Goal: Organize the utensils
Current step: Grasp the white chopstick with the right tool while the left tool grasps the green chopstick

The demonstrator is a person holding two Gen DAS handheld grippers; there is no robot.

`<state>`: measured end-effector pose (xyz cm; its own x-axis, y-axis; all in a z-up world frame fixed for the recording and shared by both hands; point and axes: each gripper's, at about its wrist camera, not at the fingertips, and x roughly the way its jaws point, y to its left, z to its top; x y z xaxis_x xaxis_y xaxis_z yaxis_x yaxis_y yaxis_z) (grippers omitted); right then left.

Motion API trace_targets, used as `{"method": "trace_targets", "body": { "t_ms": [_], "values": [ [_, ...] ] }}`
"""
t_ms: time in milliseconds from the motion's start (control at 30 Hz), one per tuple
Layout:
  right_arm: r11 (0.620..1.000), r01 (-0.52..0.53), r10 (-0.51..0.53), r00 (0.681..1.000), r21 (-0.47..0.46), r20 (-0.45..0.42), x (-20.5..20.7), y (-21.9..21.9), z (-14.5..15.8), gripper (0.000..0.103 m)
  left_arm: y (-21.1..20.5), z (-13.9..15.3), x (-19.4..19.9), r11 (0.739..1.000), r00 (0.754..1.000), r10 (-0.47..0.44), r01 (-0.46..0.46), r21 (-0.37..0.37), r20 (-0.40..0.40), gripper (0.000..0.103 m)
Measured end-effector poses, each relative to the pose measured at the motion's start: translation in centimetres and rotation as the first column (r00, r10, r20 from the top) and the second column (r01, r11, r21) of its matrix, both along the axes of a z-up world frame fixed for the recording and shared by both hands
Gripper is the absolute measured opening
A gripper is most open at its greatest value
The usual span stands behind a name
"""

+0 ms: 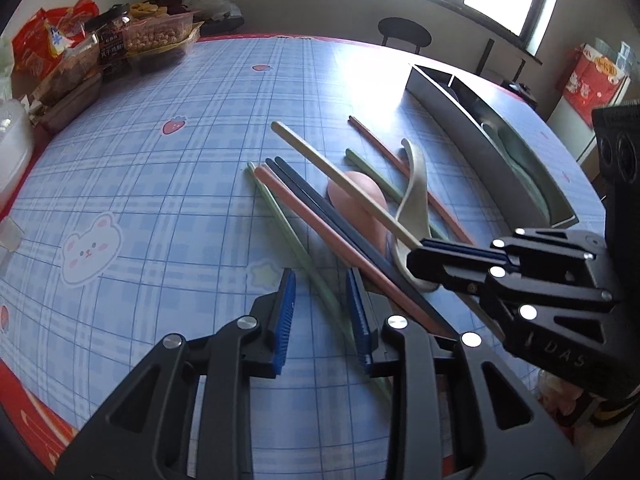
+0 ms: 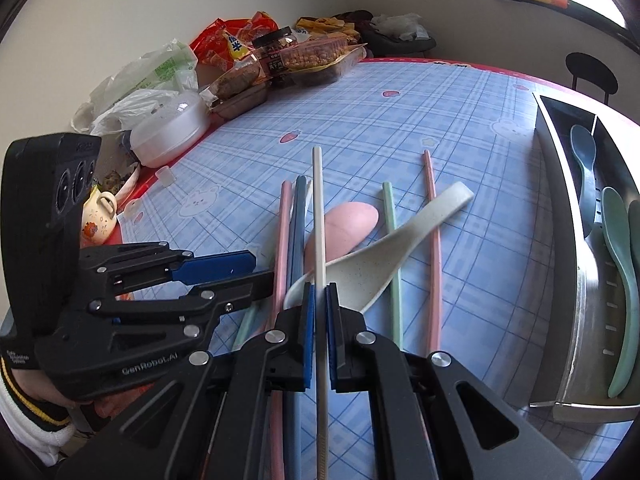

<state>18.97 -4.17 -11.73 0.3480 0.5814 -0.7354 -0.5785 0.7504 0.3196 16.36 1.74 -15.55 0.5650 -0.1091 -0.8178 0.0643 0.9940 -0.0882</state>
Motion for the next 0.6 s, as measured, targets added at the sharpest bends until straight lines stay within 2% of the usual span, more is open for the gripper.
{"method": "trace_targets", "body": {
  "t_ms": [267,433,600],
  "values": [
    [1.0,0.012,-0.012,1.0,0.004,0.0,0.2,-0.2,0.0,0.006,-1.4,-0.2,-0.2,0.992,0.999,-0.048,0.048,0.121,-0.003,0.03],
    [1.0,0.017,-0.017,1.0,-0.004,-0.002,0.2,-0.2,-0.2,0.006,-1.3,-0.1,0.3,0.984,0.994,-0.098,0.103,0.147,-0.041,0.032],
    [1.0,0.024,-0.024,1.0,-0.001,-0.01,0.4,-0.3,-0.4,0.006,-0.7,0.1,0.1,0.971,0.992,-0.115,0.125,0.204,-0.059,0.031]
  ]
}}
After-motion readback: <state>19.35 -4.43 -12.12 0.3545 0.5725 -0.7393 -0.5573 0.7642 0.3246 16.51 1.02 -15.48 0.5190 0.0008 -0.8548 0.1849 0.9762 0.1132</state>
